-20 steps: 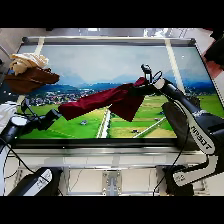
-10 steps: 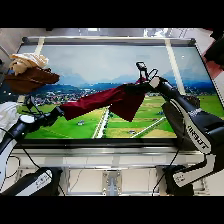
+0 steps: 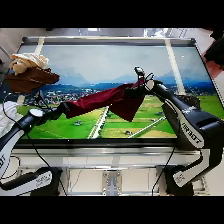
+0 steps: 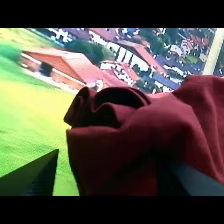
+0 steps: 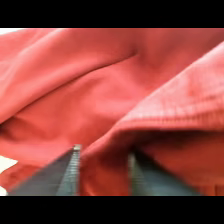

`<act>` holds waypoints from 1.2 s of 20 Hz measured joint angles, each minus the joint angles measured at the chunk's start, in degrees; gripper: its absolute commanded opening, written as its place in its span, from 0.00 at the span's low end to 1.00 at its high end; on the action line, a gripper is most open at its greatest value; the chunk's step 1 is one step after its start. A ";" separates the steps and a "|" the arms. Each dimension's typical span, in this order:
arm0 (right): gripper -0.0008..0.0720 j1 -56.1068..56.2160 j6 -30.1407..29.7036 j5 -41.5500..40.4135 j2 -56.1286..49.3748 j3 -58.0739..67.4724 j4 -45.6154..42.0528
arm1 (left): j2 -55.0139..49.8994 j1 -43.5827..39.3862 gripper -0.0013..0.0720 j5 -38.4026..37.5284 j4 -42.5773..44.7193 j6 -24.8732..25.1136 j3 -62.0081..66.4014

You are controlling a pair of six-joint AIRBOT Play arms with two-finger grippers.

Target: Fold the shirts.

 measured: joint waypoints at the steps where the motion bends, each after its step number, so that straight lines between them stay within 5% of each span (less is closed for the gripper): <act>1: 0.04 0.00 0.42 0.04 -0.52 0.13 -0.02 | -0.50 -0.35 0.62 0.13 -0.04 0.07 0.20; 4: 0.03 0.00 1.20 -0.90 -1.57 0.39 0.37 | -1.36 -1.01 0.04 0.15 -0.07 0.15 0.55; 8: 0.03 0.00 1.53 -0.11 -1.77 2.82 1.29 | -0.57 -1.16 0.04 -0.11 -0.02 0.17 0.74; 13: 0.03 0.00 1.60 10.51 4.44 11.30 -4.52 | 11.37 3.78 0.04 -4.70 1.99 0.37 4.00; 17: 0.03 0.00 1.60 19.76 19.76 15.10 -10.88 | 25.64 13.62 0.04 -15.06 4.81 0.37 13.38; 24: 0.03 0.00 1.60 23.50 44.41 19.98 -14.12 | 38.03 25.03 0.04 -31.50 5.60 0.37 35.85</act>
